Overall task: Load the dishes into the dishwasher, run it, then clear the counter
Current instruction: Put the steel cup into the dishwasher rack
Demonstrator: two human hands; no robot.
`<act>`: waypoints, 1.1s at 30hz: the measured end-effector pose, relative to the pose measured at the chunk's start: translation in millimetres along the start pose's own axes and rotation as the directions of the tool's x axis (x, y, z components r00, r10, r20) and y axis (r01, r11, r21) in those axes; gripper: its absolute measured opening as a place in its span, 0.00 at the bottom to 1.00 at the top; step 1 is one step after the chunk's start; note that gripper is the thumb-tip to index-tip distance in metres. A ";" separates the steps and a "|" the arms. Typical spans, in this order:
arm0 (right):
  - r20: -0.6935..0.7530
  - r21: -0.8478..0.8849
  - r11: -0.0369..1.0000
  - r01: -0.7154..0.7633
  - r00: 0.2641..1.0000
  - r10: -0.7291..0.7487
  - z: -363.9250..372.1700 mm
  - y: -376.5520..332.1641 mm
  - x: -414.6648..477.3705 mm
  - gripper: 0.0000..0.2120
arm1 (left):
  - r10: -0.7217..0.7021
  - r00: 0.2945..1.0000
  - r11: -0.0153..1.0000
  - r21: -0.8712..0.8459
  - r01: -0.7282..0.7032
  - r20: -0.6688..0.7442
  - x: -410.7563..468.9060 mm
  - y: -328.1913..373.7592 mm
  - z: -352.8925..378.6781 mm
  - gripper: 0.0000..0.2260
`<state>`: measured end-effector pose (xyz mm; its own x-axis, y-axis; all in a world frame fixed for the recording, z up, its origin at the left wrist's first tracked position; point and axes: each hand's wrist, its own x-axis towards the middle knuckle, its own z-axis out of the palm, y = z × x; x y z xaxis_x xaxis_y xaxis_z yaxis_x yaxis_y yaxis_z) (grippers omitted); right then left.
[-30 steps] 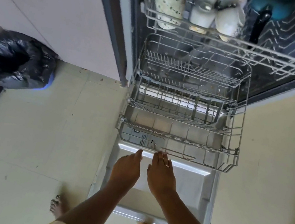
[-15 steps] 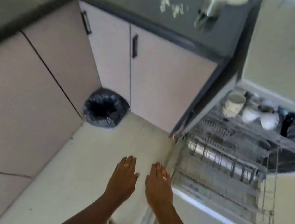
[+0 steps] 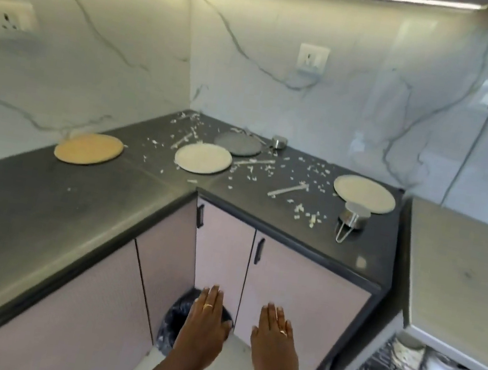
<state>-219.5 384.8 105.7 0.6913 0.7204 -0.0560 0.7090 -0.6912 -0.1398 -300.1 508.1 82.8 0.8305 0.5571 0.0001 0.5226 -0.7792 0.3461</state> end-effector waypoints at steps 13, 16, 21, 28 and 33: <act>-0.150 -0.034 0.992 0.122 0.981 -0.126 -68.7 26.4 222.8 0.25 | -0.011 0.997 1.000 -0.026 0.009 -0.079 219.3 18.8 -52.3 0.30; -0.160 -0.038 0.989 0.141 0.976 -0.145 -74.6 39.6 258.8 0.26 | 0.012 0.996 1.000 -0.004 -0.012 -0.083 254.8 20.7 -46.9 0.30; -0.078 -0.045 0.992 0.121 0.989 -0.124 -68.7 51.6 302.0 0.25 | 0.031 0.999 0.997 0.068 -0.028 -0.044 300.3 16.0 -45.3 0.30; -0.121 -0.045 0.998 0.040 0.992 -0.046 -61.9 69.7 350.0 0.25 | 0.057 0.998 0.985 0.162 -0.056 0.001 362.5 -3.4 -44.3 0.29; -0.198 0.013 0.962 -0.274 0.942 0.271 -63.6 114.0 372.9 0.26 | 0.141 0.990 0.970 0.195 -0.144 0.030 416.3 -3.8 -30.1 0.27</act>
<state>127.9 571.0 131.8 0.8710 0.4799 0.1054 0.4905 -0.8614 -0.1319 37.8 751.7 109.7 0.9010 0.4332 0.0208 0.4254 -0.8921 0.1527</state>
